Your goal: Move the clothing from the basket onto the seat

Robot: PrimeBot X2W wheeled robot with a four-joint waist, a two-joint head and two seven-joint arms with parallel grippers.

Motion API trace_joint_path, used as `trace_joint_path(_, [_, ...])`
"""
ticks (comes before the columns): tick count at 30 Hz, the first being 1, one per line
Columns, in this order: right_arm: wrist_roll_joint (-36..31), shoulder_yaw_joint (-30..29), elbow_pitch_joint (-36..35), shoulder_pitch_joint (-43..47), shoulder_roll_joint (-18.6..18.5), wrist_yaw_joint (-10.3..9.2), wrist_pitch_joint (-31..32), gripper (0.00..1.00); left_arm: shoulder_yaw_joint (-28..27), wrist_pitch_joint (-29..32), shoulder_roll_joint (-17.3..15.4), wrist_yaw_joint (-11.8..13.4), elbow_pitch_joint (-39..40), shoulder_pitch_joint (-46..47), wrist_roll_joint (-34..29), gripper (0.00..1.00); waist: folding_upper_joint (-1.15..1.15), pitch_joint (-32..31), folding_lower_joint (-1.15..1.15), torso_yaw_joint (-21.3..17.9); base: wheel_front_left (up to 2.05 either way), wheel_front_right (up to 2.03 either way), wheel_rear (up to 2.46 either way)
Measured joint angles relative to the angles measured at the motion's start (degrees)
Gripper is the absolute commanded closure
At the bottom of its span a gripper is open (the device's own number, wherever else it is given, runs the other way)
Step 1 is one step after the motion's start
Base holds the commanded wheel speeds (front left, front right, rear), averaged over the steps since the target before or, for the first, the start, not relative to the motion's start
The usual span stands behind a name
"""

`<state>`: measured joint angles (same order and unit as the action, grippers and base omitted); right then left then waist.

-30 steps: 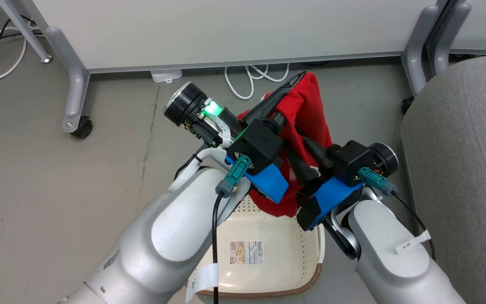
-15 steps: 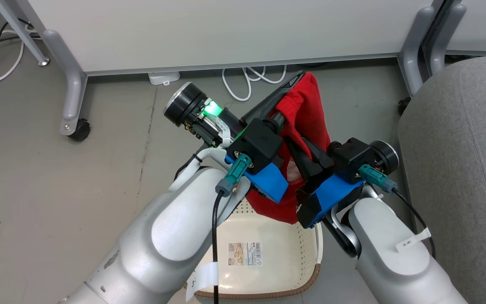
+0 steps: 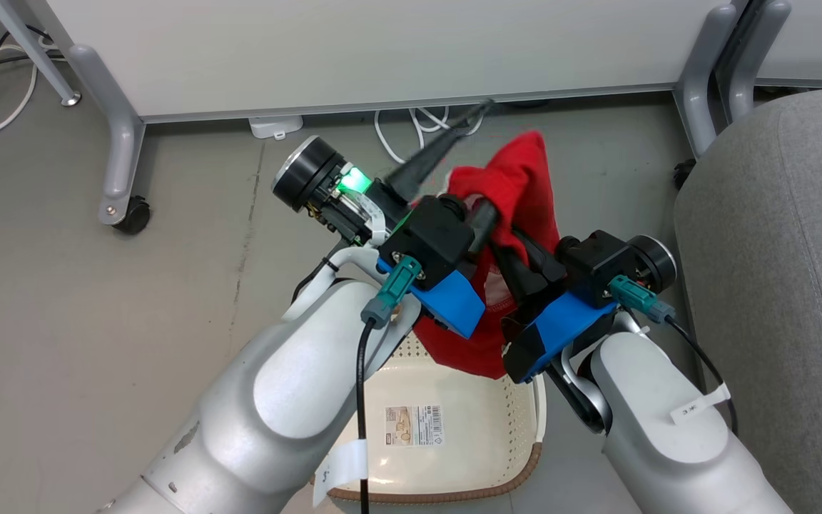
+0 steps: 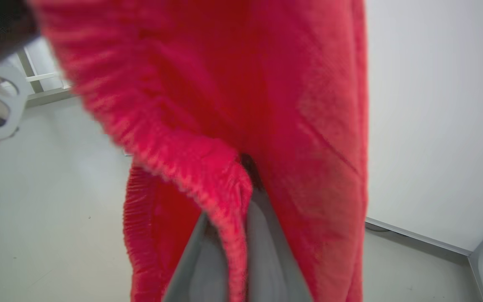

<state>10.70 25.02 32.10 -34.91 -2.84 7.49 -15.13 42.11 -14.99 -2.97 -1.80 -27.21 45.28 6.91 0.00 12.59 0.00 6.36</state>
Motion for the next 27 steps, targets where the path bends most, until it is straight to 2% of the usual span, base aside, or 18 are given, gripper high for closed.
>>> trace_joint_path(15, [0.38,-1.87,-1.35,-0.34,0.00,0.00,0.00,1.00,-0.47,0.00,-0.07,-0.23,-2.00,-0.07,-0.34,0.00,0.00,0.98,0.00,-0.62,0.00,0.00,0.00])
trace_joint_path(27, [-0.54,-8.11,-3.05,-1.87,0.01,0.00,0.00,1.00,-0.51,0.00,-0.41,-0.71,-3.58,-0.47,-0.29,0.00,0.00,3.51,0.00,-4.08,0.00,0.00,0.00])
